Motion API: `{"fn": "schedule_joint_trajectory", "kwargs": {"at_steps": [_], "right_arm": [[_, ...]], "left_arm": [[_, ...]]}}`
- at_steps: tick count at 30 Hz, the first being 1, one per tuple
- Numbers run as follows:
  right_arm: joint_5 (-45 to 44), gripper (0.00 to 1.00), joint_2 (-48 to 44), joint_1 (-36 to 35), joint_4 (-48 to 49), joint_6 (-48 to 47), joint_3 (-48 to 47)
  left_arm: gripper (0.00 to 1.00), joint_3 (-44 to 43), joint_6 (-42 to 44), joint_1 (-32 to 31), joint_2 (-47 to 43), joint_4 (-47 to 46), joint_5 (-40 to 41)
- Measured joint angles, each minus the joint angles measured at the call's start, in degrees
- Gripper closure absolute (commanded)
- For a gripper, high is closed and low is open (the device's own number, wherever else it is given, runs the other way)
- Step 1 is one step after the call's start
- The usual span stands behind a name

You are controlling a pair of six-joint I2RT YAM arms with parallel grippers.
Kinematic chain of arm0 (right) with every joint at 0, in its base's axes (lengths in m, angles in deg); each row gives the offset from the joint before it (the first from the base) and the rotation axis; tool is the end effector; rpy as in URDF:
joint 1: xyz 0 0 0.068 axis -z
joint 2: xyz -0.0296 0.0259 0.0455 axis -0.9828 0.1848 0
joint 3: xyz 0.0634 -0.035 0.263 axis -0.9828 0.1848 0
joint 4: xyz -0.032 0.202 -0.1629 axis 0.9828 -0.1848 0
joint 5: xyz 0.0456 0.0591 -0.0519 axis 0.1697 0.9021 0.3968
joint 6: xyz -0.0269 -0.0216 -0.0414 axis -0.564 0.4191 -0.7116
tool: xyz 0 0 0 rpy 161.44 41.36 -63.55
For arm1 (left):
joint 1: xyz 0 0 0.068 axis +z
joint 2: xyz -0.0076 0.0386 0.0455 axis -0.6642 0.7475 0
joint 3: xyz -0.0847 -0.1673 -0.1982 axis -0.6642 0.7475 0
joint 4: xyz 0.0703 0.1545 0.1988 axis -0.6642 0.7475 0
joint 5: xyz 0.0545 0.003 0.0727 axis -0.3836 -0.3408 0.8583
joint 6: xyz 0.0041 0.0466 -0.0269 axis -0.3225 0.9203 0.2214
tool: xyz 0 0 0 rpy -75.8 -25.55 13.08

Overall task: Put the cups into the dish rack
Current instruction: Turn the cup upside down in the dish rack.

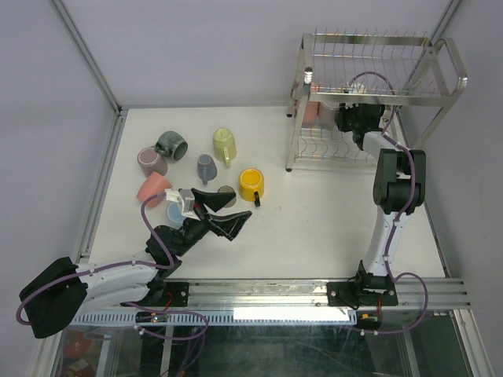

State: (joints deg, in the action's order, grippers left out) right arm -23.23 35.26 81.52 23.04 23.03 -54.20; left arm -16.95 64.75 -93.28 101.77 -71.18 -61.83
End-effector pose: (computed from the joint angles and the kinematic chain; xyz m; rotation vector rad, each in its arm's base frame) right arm 0.4867 -0.0087 0.2046 -0.3584 1.9523 0.1104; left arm 0.1117 -0.1388 0.2205 0.2913 1.3174 -1.0874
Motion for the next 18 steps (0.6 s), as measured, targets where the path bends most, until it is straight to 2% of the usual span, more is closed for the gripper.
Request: {"fn": "schedule_joint_trajectory", "kwargs": {"at_steps": [6, 13, 18], "right_arm": [[0.2, 0.94, 0.5, 0.0, -2.2, 0.5, -1.9], [0.1, 0.89, 2.7, 0.0, -3.5, 0.7, -5.2], [0.0, 0.69, 3.4, 0.0, -3.4, 0.6, -6.1]], "left_arm": [[0.01, 0.0, 0.0, 0.0, 0.0, 0.0, 0.0], [0.01, 0.0, 0.0, 0.0, 0.1, 0.1, 0.0], [0.01, 0.0, 0.0, 0.0, 0.1, 0.4, 0.0]]}}
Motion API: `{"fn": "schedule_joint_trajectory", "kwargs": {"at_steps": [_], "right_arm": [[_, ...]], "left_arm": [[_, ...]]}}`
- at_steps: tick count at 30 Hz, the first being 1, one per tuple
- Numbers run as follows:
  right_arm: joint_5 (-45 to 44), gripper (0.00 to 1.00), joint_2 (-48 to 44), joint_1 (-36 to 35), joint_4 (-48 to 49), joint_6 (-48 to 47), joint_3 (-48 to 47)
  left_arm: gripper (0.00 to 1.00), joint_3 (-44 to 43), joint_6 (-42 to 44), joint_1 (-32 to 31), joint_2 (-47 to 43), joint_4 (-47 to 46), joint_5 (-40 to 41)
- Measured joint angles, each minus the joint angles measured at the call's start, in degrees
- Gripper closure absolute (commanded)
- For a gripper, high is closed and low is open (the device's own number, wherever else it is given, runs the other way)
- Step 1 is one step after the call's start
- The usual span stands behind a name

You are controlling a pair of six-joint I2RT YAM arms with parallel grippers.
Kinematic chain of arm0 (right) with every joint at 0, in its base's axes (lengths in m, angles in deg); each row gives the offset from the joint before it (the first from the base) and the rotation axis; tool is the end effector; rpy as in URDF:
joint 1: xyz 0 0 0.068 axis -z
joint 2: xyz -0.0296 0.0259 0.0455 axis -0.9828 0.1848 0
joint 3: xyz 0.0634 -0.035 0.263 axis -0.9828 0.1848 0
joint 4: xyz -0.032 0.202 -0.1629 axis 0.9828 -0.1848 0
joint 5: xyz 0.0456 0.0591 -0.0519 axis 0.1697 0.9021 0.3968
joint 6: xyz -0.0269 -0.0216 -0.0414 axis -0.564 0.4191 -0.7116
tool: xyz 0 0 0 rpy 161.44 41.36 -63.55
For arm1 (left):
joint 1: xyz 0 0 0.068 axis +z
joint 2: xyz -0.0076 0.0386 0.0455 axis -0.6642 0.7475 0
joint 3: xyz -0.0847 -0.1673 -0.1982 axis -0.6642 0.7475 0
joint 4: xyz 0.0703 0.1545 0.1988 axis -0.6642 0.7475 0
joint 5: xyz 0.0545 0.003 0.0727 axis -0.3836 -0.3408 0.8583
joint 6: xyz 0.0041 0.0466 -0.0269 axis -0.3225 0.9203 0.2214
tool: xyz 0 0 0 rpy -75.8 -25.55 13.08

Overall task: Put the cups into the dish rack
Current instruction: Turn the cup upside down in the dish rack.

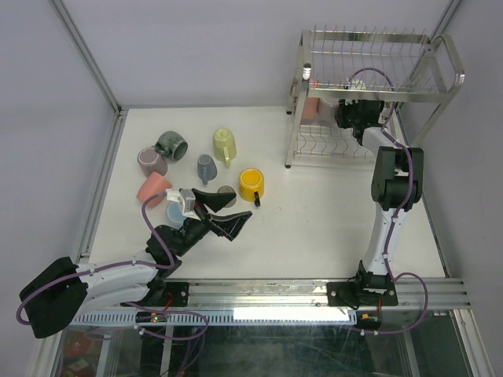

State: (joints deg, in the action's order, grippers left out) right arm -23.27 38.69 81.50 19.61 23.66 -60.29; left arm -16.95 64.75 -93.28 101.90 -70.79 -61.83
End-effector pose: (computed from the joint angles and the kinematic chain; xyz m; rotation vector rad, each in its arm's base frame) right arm 0.5035 -0.0092 0.2059 -0.3473 1.9678 0.1202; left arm 0.1120 -0.1392 0.2194 0.2938 1.3265 -1.0844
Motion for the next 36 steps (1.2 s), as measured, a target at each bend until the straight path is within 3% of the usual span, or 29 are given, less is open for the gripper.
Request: {"fn": "schedule_joint_trajectory", "kwargs": {"at_steps": [9, 22, 28, 36], "right_arm": [[-3.1, 0.53, 0.0, 0.0, 2.8, -2.1, 0.8], [-6.0, 0.49, -1.8, 0.2, 4.4, -5.0, 3.7], [-4.0, 0.50, -3.2, 0.5, 3.2, -6.1, 5.1], [-0.2, 0.63, -3.5, 0.8, 1.8, -6.4, 5.3]], "left_arm": [[0.01, 0.0, 0.0, 0.0, 0.7, 0.0, 0.0], [0.01, 0.0, 0.0, 0.0, 1.1, 0.5, -0.2], [0.01, 0.0, -0.1, 0.0, 1.1, 0.5, -0.4], [0.01, 0.0, -0.3, 0.0, 0.9, 0.5, -1.1]]}}
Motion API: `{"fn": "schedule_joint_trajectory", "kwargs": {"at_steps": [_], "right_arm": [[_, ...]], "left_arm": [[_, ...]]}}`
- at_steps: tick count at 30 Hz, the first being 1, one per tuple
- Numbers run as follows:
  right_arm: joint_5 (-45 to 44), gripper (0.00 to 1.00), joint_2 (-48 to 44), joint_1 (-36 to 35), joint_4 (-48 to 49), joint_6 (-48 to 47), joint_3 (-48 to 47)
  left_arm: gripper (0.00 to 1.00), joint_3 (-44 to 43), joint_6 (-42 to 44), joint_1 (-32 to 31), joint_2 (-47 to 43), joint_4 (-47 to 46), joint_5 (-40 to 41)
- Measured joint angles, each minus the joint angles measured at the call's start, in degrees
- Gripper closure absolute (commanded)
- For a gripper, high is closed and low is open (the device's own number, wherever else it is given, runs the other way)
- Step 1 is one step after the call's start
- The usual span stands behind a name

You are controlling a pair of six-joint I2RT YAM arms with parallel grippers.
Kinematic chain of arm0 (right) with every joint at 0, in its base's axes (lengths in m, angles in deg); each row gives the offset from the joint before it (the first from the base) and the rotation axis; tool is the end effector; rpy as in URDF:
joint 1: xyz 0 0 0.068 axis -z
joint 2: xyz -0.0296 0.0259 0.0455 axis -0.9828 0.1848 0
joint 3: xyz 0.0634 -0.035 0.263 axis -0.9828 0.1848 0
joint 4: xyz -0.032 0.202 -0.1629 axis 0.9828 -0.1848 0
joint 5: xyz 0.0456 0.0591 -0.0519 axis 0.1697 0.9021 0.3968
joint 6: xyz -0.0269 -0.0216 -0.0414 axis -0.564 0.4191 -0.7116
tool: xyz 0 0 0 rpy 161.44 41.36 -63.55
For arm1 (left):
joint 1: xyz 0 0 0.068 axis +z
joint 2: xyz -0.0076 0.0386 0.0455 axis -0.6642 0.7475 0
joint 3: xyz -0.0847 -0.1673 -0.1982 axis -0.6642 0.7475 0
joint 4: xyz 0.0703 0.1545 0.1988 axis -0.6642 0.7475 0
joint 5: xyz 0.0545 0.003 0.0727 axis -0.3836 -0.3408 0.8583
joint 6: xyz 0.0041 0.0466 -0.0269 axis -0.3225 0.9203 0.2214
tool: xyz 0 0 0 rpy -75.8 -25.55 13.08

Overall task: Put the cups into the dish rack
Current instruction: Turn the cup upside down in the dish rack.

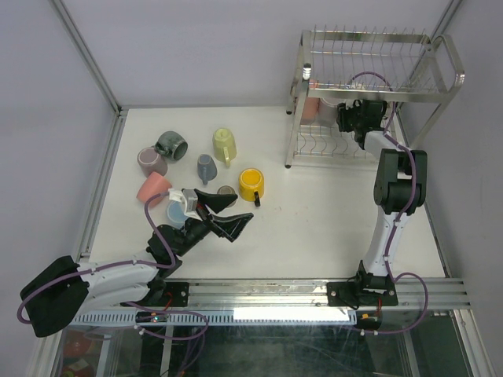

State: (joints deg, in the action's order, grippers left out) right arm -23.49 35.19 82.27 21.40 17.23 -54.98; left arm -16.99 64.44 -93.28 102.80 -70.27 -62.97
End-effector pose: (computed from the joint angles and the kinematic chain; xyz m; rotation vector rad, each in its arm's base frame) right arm 0.4870 -0.0153 0.2069 -0.4414 1.9478 0.0357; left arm 0.1127 -0.1412 0.2162 0.3147 1.3499 -1.0936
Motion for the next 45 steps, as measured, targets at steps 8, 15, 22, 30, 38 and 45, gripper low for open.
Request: {"fn": "schedule_joint_trajectory", "kwargs": {"at_steps": [8, 15, 22, 30, 38, 45], "right_arm": [[3.8, 0.69, 0.0, -0.1, -1.2, 0.3, 0.0], [5.1, 0.69, 0.0, -1.1, -2.0, 0.9, -0.2], [5.7, 0.63, 0.1, -3.3, -3.6, 3.1, -1.6], [6.8, 0.62, 1.7, -4.5, -6.3, 6.6, -5.5], [7.3, 0.57, 4.3, -6.0, -8.1, 9.0, -9.9], [7.3, 0.40, 5.1, -7.2, -9.3, 10.1, -11.6]], "left_arm": [[0.01, 0.0, -0.1, 0.0, -0.8, 0.1, 0.0], [0.01, 0.0, -0.1, 0.0, -0.8, 0.1, 0.0], [0.01, 0.0, -0.1, 0.0, -0.8, 0.1, 0.0], [0.01, 0.0, -0.1, 0.0, -0.8, 0.2, 0.0], [0.01, 0.0, -0.1, 0.0, -0.8, 0.3, 0.0], [0.01, 0.0, -0.1, 0.0, -0.8, 0.8, 0.0]]}}
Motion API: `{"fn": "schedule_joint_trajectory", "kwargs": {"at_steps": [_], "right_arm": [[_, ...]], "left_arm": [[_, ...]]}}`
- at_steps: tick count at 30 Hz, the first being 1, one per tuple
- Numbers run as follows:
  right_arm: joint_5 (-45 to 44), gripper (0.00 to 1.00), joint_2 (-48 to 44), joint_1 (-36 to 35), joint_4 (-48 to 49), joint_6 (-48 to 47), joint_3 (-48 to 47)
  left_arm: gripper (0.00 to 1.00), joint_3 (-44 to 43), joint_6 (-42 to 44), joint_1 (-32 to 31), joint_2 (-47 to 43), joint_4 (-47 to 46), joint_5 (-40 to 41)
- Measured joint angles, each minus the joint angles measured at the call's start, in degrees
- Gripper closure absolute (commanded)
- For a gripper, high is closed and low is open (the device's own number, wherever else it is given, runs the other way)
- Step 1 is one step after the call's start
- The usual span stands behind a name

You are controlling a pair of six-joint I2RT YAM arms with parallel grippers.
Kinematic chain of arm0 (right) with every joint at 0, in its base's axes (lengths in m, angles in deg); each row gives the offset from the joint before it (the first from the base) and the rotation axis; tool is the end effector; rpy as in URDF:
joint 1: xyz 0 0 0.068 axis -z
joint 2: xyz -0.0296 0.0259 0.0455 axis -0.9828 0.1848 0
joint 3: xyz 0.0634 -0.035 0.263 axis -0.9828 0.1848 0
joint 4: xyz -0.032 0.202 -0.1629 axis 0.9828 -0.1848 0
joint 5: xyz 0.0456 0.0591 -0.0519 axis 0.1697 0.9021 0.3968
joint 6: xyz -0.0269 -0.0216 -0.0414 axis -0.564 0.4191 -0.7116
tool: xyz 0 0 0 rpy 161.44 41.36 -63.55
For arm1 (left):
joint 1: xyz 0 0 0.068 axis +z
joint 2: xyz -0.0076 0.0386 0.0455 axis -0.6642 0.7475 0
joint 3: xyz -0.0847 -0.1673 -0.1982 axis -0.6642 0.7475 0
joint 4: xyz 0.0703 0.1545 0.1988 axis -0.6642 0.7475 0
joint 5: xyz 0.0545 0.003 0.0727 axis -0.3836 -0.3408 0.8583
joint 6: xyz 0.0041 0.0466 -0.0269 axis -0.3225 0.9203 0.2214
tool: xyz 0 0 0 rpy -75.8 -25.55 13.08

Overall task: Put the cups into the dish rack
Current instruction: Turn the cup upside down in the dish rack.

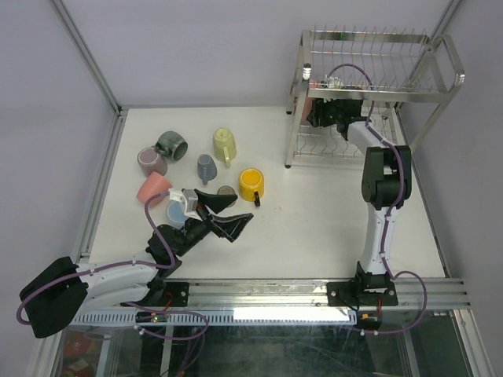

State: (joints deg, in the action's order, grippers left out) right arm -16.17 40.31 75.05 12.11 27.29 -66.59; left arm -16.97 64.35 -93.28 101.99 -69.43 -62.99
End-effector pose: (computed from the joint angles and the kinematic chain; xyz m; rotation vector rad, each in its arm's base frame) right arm 0.5093 0.0522 0.2174 -0.4700 1.9860 0.3682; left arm 0.1120 -0.1403 0.2168 0.3142 1.3512 -1.0948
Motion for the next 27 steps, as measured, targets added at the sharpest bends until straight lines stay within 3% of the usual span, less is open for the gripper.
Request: {"fn": "schedule_joint_trajectory", "kwargs": {"at_steps": [18, 27], "right_arm": [[3.8, 0.37, -9.7, 1.5, 3.8, -0.2, 15.1], [9.5, 0.46, -12.1, 4.0, 2.6, -0.7, 18.0]], "left_arm": [[0.01, 0.0, 0.0, 0.0, -0.1, 0.8, 0.0], [0.01, 0.0, -1.1, 0.0, -0.4, 1.4, 0.0]]}}
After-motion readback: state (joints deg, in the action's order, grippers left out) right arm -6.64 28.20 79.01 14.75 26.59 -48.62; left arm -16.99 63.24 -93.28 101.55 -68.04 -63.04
